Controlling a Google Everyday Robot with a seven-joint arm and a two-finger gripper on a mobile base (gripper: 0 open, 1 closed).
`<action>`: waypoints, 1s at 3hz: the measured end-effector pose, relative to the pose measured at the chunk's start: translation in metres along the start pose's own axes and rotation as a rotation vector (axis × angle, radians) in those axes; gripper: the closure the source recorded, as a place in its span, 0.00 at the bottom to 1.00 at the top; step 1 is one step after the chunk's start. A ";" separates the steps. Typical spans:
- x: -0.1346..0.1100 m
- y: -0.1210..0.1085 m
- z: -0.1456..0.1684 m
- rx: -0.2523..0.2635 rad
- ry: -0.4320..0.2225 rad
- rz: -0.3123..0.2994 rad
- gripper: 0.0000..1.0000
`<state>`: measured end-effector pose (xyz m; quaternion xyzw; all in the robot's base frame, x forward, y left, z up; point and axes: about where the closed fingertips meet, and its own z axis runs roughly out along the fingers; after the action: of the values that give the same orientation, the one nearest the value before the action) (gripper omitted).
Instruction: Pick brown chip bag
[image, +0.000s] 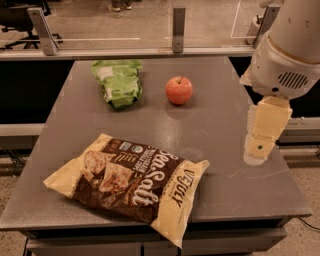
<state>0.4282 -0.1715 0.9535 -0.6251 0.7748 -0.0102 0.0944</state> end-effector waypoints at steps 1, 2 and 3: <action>-0.040 0.034 0.009 -0.064 -0.020 -0.086 0.00; -0.071 0.067 0.010 -0.085 -0.113 -0.190 0.00; -0.080 0.073 0.005 -0.080 -0.147 -0.235 0.00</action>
Offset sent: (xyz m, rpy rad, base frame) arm -0.0870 0.1257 -0.0169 0.2157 0.0439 0.4232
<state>0.3744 -0.0772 0.9496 -0.7139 0.6869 0.0555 0.1239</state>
